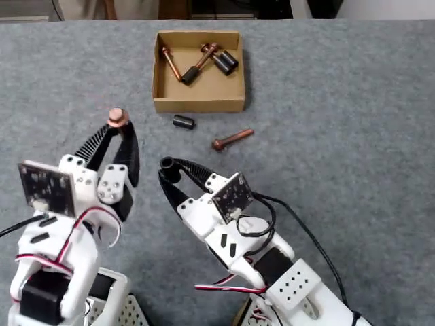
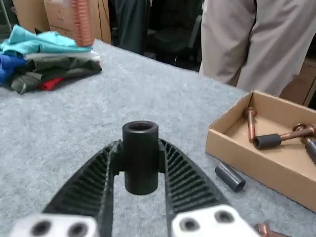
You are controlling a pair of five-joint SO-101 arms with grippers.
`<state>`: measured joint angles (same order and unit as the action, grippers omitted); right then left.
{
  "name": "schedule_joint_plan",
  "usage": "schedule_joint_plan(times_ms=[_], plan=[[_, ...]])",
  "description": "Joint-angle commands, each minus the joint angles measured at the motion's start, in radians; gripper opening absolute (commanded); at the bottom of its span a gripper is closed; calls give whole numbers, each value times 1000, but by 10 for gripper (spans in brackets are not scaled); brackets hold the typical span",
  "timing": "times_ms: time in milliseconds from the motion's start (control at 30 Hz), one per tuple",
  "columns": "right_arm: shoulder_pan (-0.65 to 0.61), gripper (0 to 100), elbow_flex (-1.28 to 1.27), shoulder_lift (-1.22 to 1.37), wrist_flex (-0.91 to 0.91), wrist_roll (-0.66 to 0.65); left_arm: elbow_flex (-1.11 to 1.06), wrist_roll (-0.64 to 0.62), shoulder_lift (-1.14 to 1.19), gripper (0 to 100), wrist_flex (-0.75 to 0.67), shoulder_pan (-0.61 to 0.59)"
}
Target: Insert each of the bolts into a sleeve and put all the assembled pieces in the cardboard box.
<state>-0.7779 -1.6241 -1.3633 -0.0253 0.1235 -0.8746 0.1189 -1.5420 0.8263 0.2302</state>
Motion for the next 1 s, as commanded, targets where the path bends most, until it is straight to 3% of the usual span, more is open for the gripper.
schedule_joint_plan(times_ms=[0, 200, 567, 767, 967], plan=[[-10, 2, -12, -18, 37, -14, 57, -8, -12, 19, 3, 61], [-10, 2, -58, -19, 38, -15, 38, -6, -10, 19, 3, 147], [-8, 2, -59, -19, 130, -15, -18, -9, 1, 19, -3, 152], [-8, 2, -59, -19, 135, -15, 20, -104, 73, 19, 0, 146], [-8, 2, -59, -19, 178, -15, 48, -106, 127, 19, -6, 153]])
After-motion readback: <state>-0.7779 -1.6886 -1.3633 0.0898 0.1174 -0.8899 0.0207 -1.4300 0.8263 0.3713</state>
